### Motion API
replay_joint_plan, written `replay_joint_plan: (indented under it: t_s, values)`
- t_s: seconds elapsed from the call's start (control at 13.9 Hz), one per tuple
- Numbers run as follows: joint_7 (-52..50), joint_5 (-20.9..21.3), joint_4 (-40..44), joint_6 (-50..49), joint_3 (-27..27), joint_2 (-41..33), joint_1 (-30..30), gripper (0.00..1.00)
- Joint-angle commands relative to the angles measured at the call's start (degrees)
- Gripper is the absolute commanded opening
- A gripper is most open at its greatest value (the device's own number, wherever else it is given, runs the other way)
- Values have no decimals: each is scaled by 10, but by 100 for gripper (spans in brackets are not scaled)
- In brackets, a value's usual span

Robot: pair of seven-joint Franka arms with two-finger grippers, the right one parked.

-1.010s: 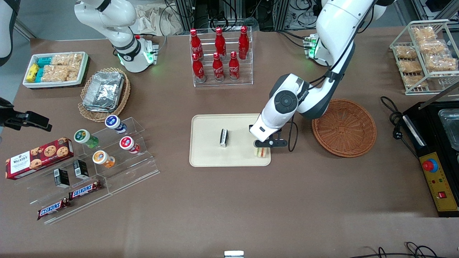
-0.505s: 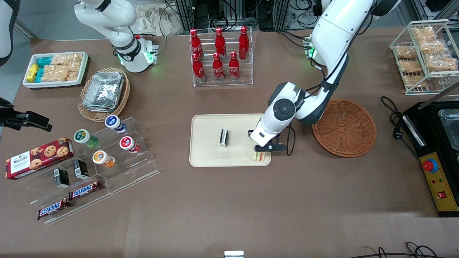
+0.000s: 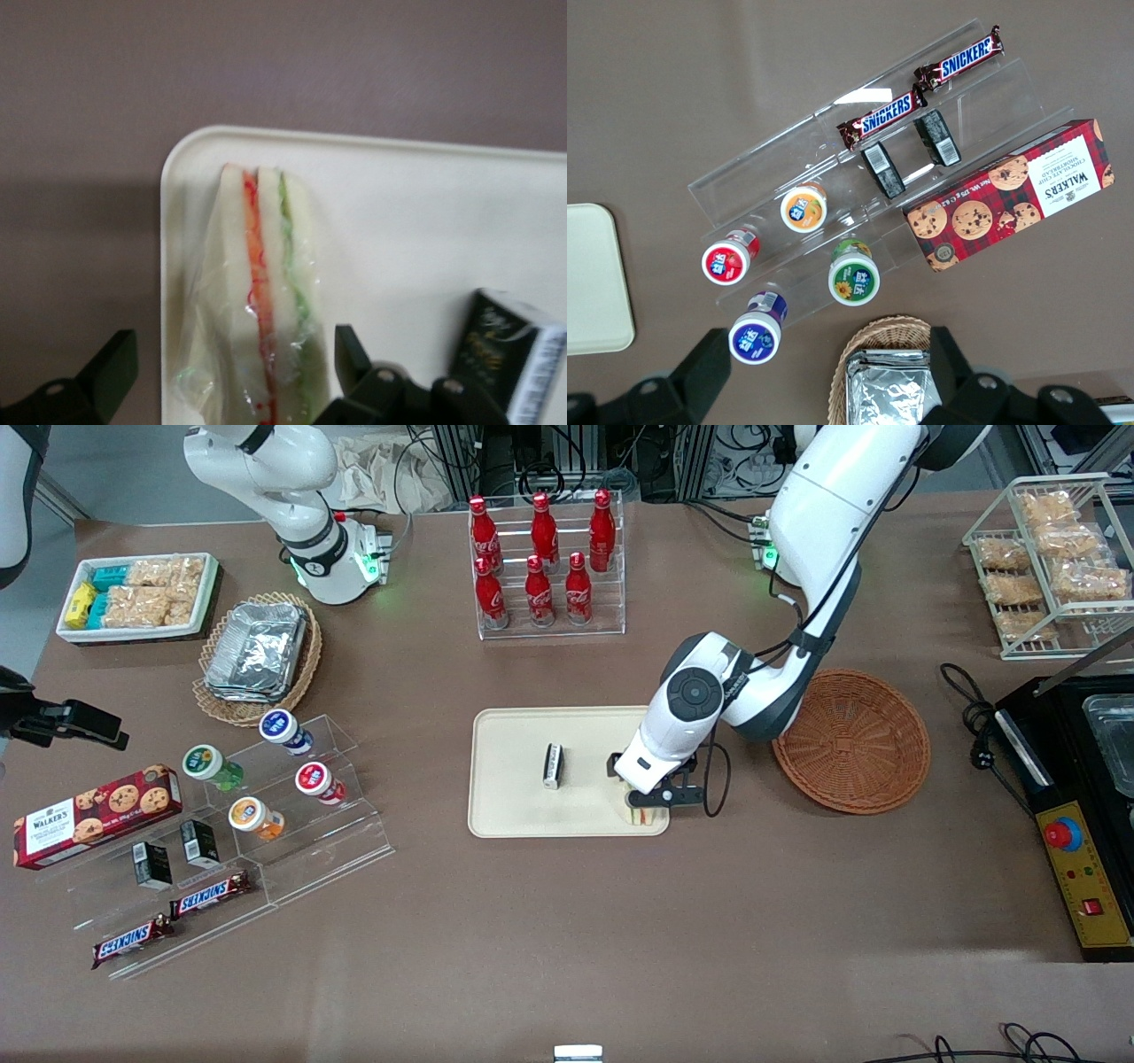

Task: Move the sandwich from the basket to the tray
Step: 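Open the left gripper and withdraw it back over the basket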

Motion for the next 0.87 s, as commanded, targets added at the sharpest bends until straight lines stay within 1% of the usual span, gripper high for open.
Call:
replay_joint_plan:
  t_s: [0.0, 0.07, 0.22, 0.36, 0.51, 0.65, 0.79]
  values:
    - [-21, 12, 20, -50, 5, -53, 12, 99]
    - [-20, 14, 26, -87, 6, -77, 22, 99]
    - [-12, 21, 56, -181, 2, -116, 64, 99]
    - [13, 21, 92, -262, 6, -150, 71, 99]
    - [85, 11, 94, -330, 37, -205, 80, 99]
    - [170, 6, 88, -375, 82, -250, 81, 99]
    - [243, -19, 86, -416, 134, -292, 82, 99]
